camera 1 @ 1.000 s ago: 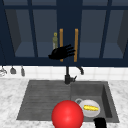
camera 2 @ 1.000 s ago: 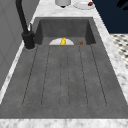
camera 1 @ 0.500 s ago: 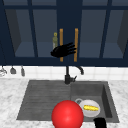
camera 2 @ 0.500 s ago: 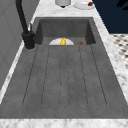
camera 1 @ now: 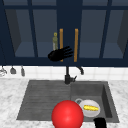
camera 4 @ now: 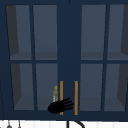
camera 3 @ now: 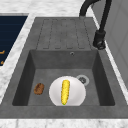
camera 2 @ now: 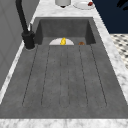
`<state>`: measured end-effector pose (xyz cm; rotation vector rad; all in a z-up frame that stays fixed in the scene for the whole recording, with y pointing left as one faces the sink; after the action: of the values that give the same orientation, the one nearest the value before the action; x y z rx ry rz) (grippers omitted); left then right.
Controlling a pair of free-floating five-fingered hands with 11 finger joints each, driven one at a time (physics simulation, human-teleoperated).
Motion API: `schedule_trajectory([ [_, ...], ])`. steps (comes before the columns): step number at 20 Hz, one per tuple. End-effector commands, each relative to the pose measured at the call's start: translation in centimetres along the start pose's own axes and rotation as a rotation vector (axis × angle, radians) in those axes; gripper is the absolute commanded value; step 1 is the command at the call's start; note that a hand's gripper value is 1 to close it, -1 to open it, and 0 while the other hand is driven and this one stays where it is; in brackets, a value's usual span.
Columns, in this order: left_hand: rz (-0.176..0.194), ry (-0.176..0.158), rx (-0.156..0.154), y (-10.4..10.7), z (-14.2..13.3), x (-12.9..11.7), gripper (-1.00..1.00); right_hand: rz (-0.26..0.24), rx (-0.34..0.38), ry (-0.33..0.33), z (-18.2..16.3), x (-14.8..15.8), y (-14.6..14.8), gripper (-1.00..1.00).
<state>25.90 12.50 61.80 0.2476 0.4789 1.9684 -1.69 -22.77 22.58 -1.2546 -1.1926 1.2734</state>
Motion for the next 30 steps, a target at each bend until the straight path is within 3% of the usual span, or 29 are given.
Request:
schedule_trajectory([
  [1, 0.03, -0.057, 0.061, -1.4, -0.7, 2.0, -1.0, 0.0, 0.0, 0.0, 0.0, 0.0, 0.0, 0.0],
  [3, 0.051, -0.07, 0.062, -1.8, -1.1, 2.7, -1.0, 0.0, 0.0, 0.0, 0.0, 0.0, 0.0, 0.0],
  [4, 0.08, -0.073, 0.067, -2.4, -0.7, 1.6, -1.0, 0.0, 0.0, 0.0, 0.0, 0.0, 0.0, 0.0],
  [5, 0.077, -0.04, 0.054, -2.9, -0.5, 1.0, -1.0, 0.0, 0.0, 0.0, 0.0, 0.0, 0.0, 0.0],
  [7, 0.076, -0.027, 0.036, -3.5, -0.4, 0.4, -1.0, 0.0, 0.0, 0.0, 0.0, 0.0, 0.0, 0.0],
  [10, 0.047, -0.031, 0.006, -3.6, -0.3, -0.8, -1.0, 0.0, 0.0, 0.0, 0.0, 0.0, 0.0, 0.0],
  [14, 0.038, -0.058, 0.016, -4.2, -0.4, -1.4, -1.0, 0.0, 0.0, 0.0, 0.0, 0.0, 0.0, 0.0],
  [16, 0.013, -0.074, 0.013, -5.0, -0.4, -1.7, -1.0, 0.0, 0.0, 0.0, 0.0, 0.0, 0.0, 0.0],
  [20, -0.05, -0.074, -0.034, -6.5, -0.3, -2.1, -1.0, 0.0, 0.0, 0.0, 0.0, 0.0, 0.0, 0.0],
  [21, -0.049, -0.075, -0.033, -6.6, -0.4, -2.2, 1.0, 0.0, 0.0, 0.0, 0.0, 0.0, 0.0, 0.0],
  [22, -0.024, -0.085, -0.057, -6.2, -0.4, -2.0, 1.0, 0.0, 0.0, 0.0, 0.0, 0.0, 0.0, 0.0],
  [25, -0.019, -0.106, -0.023, -5.7, -0.5, -2.4, 1.0, 0.0, 0.0, 0.0, 0.0, 0.0, 0.0, 0.0],
  [26, -0.032, -0.122, -0.021, -5.5, -0.4, -2.5, 1.0, 0.0, 0.0, 0.0, 0.0, 0.0, 0.0, 0.0],
  [27, -0.024, -0.149, -0.028, -5.3, -0.1, -2.5, 1.0, 0.0, 0.0, 0.0, 0.0, 0.0, 0.0, 0.0],
  [30, 0.053, -0.28, -0.034, -3.7, 0.8, -2.5, 1.0, 0.0, 0.0, 0.0, 0.0, 0.0, 0.0, 0.0],
])
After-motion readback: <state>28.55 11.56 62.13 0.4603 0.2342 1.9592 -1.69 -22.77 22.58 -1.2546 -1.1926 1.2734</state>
